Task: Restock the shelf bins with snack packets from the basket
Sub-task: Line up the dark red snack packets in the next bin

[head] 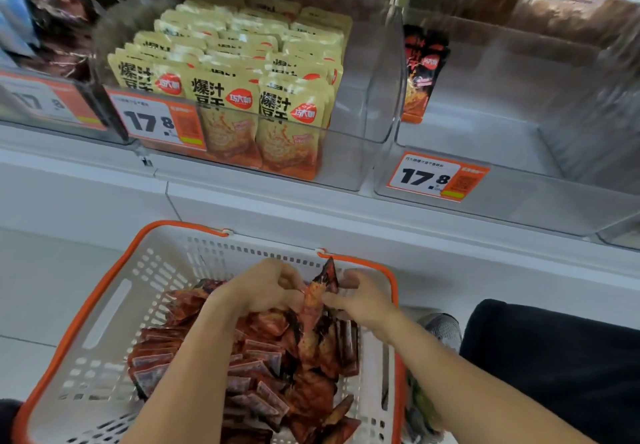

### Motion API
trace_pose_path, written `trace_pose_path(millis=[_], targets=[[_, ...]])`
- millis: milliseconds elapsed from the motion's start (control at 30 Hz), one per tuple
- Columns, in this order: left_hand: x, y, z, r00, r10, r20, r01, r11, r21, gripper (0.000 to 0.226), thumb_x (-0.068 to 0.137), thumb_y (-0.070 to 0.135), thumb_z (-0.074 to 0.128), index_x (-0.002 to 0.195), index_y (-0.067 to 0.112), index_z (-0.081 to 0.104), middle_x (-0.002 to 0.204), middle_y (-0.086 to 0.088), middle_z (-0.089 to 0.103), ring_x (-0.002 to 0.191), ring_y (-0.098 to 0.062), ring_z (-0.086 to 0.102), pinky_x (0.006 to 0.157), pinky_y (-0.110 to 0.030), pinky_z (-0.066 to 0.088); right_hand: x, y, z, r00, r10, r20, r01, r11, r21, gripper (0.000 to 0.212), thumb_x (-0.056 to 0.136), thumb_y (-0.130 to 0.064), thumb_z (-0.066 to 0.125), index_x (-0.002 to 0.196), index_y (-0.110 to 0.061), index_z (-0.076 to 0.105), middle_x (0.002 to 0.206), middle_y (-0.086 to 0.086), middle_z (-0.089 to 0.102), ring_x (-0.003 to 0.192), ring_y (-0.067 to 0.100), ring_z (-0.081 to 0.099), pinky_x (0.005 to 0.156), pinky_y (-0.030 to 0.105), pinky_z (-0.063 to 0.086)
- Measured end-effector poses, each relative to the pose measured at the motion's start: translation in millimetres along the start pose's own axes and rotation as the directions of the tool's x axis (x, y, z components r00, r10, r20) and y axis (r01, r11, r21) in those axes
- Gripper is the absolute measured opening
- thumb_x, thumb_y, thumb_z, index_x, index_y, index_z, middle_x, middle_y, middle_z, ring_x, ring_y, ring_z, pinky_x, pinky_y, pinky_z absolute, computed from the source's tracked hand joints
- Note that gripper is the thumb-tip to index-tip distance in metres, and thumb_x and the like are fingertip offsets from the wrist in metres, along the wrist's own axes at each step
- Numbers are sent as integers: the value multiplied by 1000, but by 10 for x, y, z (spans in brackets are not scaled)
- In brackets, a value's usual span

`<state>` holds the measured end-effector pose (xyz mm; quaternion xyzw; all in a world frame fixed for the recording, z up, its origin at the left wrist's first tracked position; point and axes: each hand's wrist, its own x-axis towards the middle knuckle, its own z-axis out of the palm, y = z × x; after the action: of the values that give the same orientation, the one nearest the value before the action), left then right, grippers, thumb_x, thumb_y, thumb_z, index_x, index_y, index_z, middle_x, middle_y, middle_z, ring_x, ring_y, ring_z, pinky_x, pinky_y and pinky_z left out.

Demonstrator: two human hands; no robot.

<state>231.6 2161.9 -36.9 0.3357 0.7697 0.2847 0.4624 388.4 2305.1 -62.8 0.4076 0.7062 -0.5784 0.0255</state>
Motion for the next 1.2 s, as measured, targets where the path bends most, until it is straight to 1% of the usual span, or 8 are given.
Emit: trace_pose_path(millis=[200, 333, 500, 633, 767, 933, 1067, 1200], targets=[[-261, 307, -243, 997, 78, 12, -71, 950, -305, 23, 88, 6, 73, 108, 13, 66, 97, -10, 72, 80, -24, 74, 74, -30, 60, -59, -457, -411, 996, -64, -58, 59, 994, -93, 35, 76, -21, 87, 103, -13, 68, 95, 1, 69, 82, 12, 65, 79, 40, 60], [-359, 541, -294, 979, 194, -63, -201, 970, -140, 12, 89, 17, 75, 96, 22, 67, 87, -11, 74, 72, -19, 62, 67, -27, 47, -374, -896, -545, 987, -162, -1, 159, 971, -178, 26, 80, -18, 83, 97, -5, 67, 89, 15, 71, 64, 12, 62, 59, 29, 52], [-454, 912, -296, 913, 352, -207, -401, 867, -296, 9, 91, -1, 67, 94, 6, 63, 75, -3, 72, 68, -15, 66, 69, -27, 52, -862, -1522, -818, 892, -446, 70, 433, 799, -417, 22, 83, -22, 79, 97, -16, 63, 90, 3, 70, 79, 19, 67, 77, 45, 56], [-522, 1342, -206, 710, 363, -603, -654, 656, -376, 23, 90, 9, 68, 113, 14, 65, 98, 4, 76, 95, -11, 71, 83, -19, 52, -984, -1935, -1273, 592, -758, -275, 666, 652, -363, 21, 80, -21, 80, 84, -34, 63, 79, -17, 67, 73, 3, 62, 74, 28, 53], [-432, 1437, -119, 393, 404, -826, -659, 750, 53, 29, 92, 22, 63, 121, 24, 62, 117, 9, 66, 113, -10, 61, 96, -21, 45, -822, -2133, -1840, 390, -685, -616, 703, 653, -281, 16, 78, -26, 74, 85, -34, 61, 83, -7, 65, 76, 12, 57, 78, 44, 54], [-132, 1642, -102, 249, 680, -690, -566, 680, 466, 48, 91, 28, 63, 134, 10, 55, 140, -3, 53, 144, -12, 31, 123, -36, 18, -383, -2196, -2115, 515, -644, -565, 383, 763, -521, 19, 84, -16, 75, 95, -20, 60, 88, 1, 63, 81, 20, 59, 69, 30, 44], [79, 1650, -52, 308, 737, -602, -381, 675, 631, 62, 88, 43, 64, 139, 12, 49, 115, -2, 60, 120, -17, 44, 121, -30, 11, 49, -2297, -2076, 606, -590, -533, 312, 793, -523, 25, 83, -13, 78, 106, -10, 68, 95, 2, 65, 87, 17, 59, 71, 20, 39], [137, 1663, -16, 262, 722, -640, -362, 688, 629, 59, 88, 37, 70, 137, 12, 51, 103, 2, 57, 106, -17, 47, 119, -28, 15, 440, -2401, -2049, 660, -551, -511, 281, 811, -513, 31, 81, -13, 80, 110, -6, 69, 105, 7, 69, 87, 15, 59, 70, 21, 43]])
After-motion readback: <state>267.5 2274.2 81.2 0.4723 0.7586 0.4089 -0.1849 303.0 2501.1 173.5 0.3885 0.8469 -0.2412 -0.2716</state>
